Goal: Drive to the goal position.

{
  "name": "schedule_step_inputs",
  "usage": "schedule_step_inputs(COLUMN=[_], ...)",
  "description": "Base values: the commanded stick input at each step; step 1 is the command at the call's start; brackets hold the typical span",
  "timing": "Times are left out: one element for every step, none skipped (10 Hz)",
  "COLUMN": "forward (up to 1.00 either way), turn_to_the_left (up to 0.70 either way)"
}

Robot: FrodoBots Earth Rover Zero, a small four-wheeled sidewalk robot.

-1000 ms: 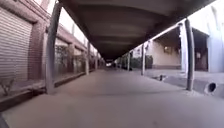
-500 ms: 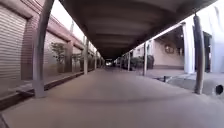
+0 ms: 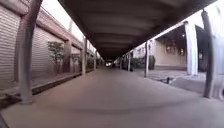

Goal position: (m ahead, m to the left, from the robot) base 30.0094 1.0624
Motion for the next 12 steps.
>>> schedule_step_inputs(forward=[0.70,0.70,0.70,0.70,0.70,0.70,0.70,0.70,0.70,0.70,0.70,0.70], turn_to_the_left=[0.00,0.00,0.00,0.00,0.00,0.00,0.00,0.00,0.00,0.00,0.00,0.00])
